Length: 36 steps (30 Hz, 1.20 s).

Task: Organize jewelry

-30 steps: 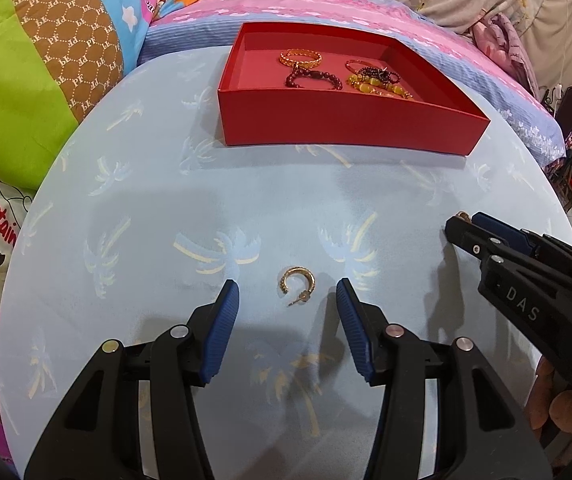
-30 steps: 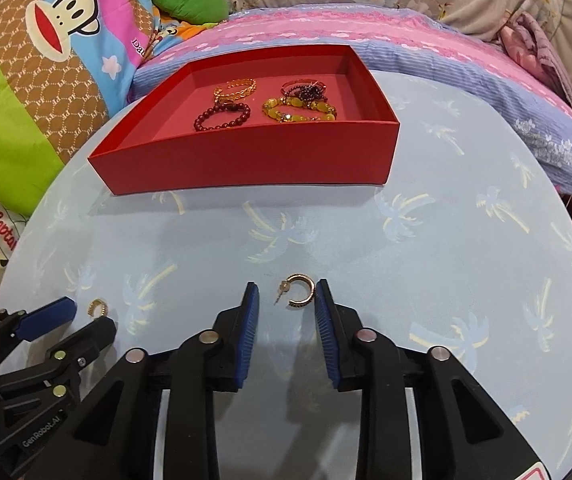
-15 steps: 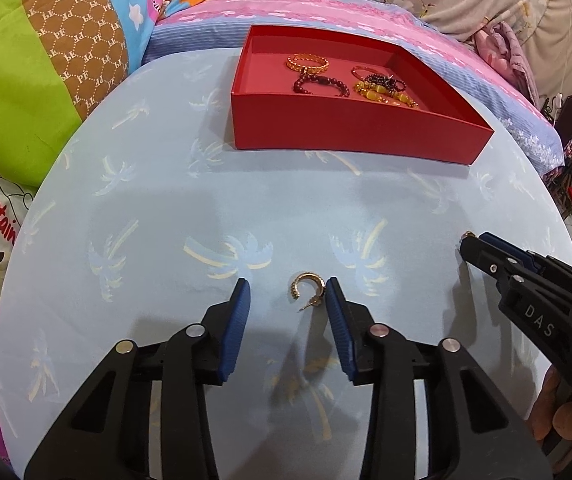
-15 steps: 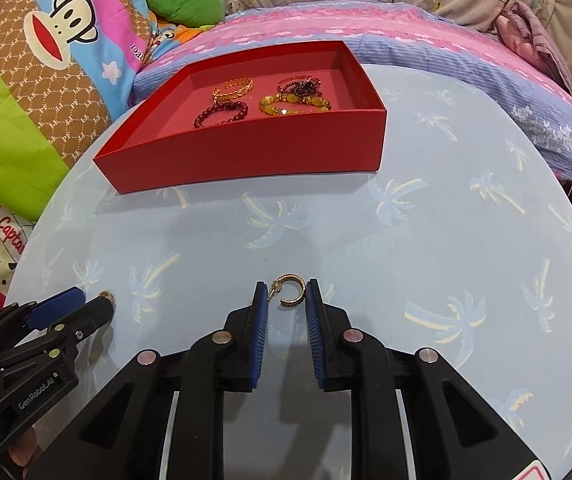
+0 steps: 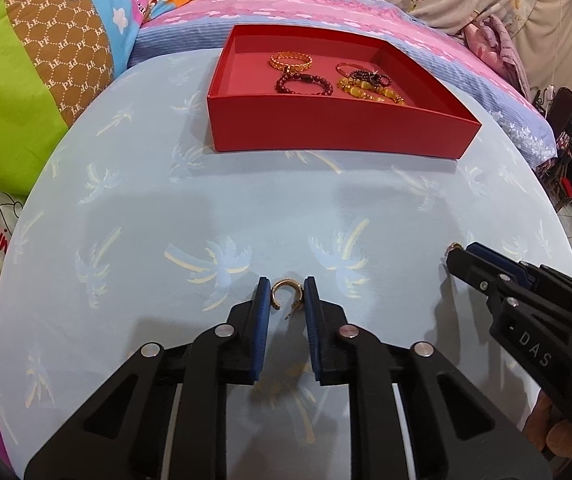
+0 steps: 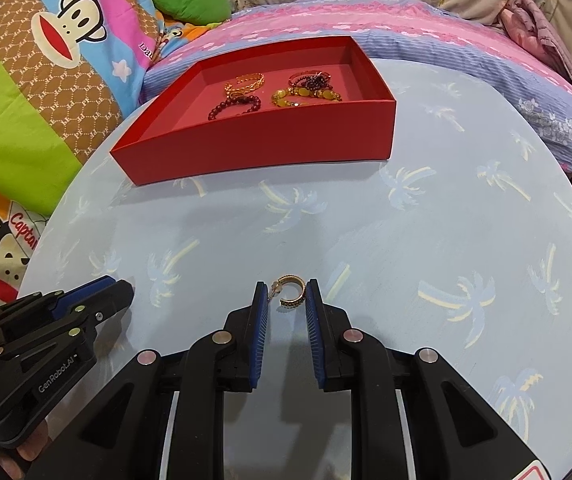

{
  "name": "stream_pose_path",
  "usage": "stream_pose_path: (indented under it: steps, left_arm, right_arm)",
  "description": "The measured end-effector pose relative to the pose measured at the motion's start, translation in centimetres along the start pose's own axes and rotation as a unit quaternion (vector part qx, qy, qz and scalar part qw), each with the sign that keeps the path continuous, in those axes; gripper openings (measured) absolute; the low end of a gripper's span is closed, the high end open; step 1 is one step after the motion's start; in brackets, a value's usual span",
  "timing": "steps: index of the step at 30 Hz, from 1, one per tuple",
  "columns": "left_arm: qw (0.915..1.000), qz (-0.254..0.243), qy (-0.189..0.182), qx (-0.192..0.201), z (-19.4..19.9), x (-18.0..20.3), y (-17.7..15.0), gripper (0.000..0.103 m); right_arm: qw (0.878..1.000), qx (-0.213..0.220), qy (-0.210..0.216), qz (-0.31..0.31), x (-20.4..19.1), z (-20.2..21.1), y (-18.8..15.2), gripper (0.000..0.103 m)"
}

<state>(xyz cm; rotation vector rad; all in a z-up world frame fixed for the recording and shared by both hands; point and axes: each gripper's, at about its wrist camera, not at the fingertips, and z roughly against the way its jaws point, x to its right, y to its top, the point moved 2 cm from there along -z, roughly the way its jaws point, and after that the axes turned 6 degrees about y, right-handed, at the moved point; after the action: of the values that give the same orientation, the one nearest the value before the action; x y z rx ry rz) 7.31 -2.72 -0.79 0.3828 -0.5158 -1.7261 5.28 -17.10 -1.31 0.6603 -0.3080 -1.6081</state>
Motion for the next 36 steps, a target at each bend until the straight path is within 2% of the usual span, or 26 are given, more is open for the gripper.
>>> stream_pose_path:
  steps: [8, 21, 30, 36]
  left_arm:
    - [1.0, -0.005, 0.001, 0.005, 1.5, 0.8, 0.7, 0.017]
    - [0.9992, -0.018, 0.002, 0.036, 4.6, 2.3, 3.6, 0.017]
    - [0.9978, -0.021, -0.011, 0.062, 5.5, 3.4, 6.9, 0.017]
    - [0.9966, -0.022, -0.018, 0.077, 4.9, 3.9, 10.3, 0.017]
  right_arm:
    - [1.0, 0.008, 0.014, 0.005, -0.9, 1.4, -0.2, 0.018]
    - [0.998, 0.053, 0.038, 0.018, -2.7, 5.3, 2.1, 0.018]
    - [0.995, 0.085, 0.036, 0.023, -2.7, 6.6, 5.4, 0.019]
    - [0.994, 0.102, 0.03, 0.029, -2.1, 6.3, 8.5, 0.019]
